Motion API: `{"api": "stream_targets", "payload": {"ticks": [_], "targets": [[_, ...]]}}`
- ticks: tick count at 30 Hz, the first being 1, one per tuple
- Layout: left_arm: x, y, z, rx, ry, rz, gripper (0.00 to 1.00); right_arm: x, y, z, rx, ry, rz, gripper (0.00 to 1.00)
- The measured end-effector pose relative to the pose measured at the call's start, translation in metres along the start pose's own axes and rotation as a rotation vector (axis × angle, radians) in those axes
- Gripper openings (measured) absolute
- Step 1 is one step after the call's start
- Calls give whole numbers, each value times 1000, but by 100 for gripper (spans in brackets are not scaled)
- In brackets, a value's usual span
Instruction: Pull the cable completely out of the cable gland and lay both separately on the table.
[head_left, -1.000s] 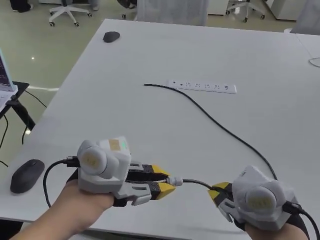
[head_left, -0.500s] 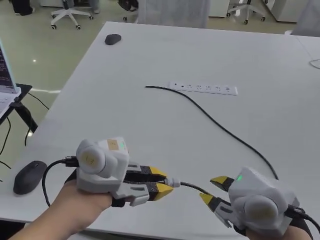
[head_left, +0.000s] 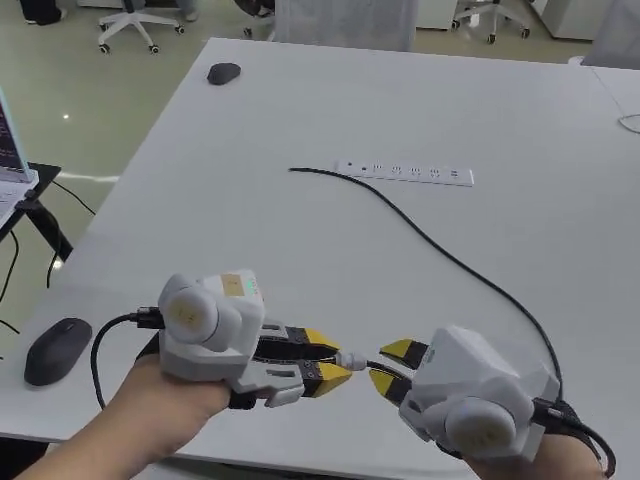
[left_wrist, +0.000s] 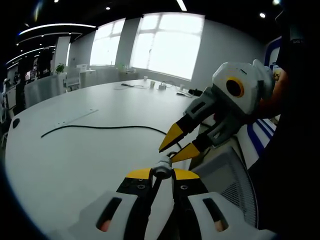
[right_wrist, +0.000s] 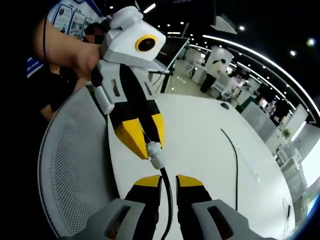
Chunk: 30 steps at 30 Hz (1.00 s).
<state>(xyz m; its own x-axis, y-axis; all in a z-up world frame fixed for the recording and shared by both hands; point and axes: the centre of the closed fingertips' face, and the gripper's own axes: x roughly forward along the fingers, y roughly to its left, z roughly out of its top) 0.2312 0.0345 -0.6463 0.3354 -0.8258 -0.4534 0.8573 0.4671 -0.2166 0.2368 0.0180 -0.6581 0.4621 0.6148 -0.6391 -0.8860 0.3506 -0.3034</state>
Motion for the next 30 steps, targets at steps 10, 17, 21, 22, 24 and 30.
{"api": "stream_targets", "payload": {"ticks": [10, 17, 21, 22, 24, 30], "targets": [[4, -1, -2, 11, 11, -4, 15, 5, 5, 0, -22, -8, 31, 0], [6, -1, 0, 20, -4, 2, 15, 4, 1, -2, 17, -26, 27, 0], [6, -1, 0, 15, -11, 1, 15, 4, 0, -3, 27, -31, 29, 0], [6, -1, 0, 14, -9, 0, 15, 4, 0, -4, 46, -26, 32, 0], [6, 0, 0, 15, -12, -1, 15, 3, -1, -5, 63, -30, 28, 0], [5, 2, 3, 7, -19, 11, 15, 2, -9, -12, 122, -30, 10, 0]]}}
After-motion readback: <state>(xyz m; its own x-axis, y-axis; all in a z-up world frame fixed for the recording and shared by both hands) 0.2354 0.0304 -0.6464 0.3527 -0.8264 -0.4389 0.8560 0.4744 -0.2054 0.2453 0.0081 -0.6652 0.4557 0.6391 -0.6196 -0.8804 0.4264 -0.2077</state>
